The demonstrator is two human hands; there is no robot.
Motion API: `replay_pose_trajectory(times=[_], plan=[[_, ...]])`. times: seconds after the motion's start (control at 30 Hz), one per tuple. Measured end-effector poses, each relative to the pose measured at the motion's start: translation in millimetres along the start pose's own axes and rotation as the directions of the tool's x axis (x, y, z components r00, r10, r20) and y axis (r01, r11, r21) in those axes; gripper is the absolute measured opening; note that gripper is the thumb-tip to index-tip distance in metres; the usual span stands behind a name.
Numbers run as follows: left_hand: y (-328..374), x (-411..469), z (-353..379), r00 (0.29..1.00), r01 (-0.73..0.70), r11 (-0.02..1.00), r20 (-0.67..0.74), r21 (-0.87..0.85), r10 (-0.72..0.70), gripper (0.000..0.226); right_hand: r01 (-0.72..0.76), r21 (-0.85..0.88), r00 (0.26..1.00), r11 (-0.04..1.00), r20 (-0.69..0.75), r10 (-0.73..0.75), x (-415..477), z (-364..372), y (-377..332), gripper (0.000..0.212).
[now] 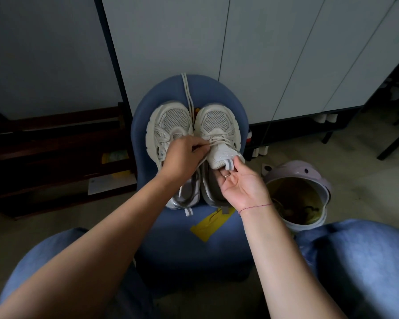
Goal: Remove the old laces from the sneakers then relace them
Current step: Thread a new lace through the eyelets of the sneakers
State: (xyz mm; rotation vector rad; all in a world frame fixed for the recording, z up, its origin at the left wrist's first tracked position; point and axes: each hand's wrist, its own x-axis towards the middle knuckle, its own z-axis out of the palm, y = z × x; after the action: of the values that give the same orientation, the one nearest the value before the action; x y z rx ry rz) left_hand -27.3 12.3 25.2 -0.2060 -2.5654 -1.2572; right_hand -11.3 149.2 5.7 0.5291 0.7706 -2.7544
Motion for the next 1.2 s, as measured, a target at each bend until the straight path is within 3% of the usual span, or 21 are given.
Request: replay_pose_trajectory(times=[0.17,0.6,0.87,1.1,1.2], plan=[[-1.4,-2.6,0.5,0.999,0.028,0.996,-0.04,-0.084,-0.032,0.012,-0.008,0.013,1.0,1.0,0.016,0.008,-2.5,0.6,-0.4,0.022],[-0.1,1.5,2.8,0.998,-0.043,0.997,-0.038,0.061,0.046,0.017,0.001,0.02,1.0,1.0,0.027,-0.002,-4.5,1.5,1.1,0.022],[-0.3,11.6,-0.3,0.986,-0.163,0.955,0.014,0.246,0.165,0.013,-0.01,0.005,1.0,1.0,0.018,0.01,-6.0,2.7,1.0,0.023],[4.2,13.0,5.2,0.98,-0.199,0.962,0.009,0.186,0.201,0.011,-0.005,-0.008,0.999,1.0,0.035,0.006,-5.6,1.3,1.3,0.024],[8.5,13.8,4.7,0.996,-0.089,0.991,0.017,0.101,0.087,0.012,0.001,-0.004,0.999,1.0,0.037,-0.001,-6.4,1.0,1.2,0.024]])
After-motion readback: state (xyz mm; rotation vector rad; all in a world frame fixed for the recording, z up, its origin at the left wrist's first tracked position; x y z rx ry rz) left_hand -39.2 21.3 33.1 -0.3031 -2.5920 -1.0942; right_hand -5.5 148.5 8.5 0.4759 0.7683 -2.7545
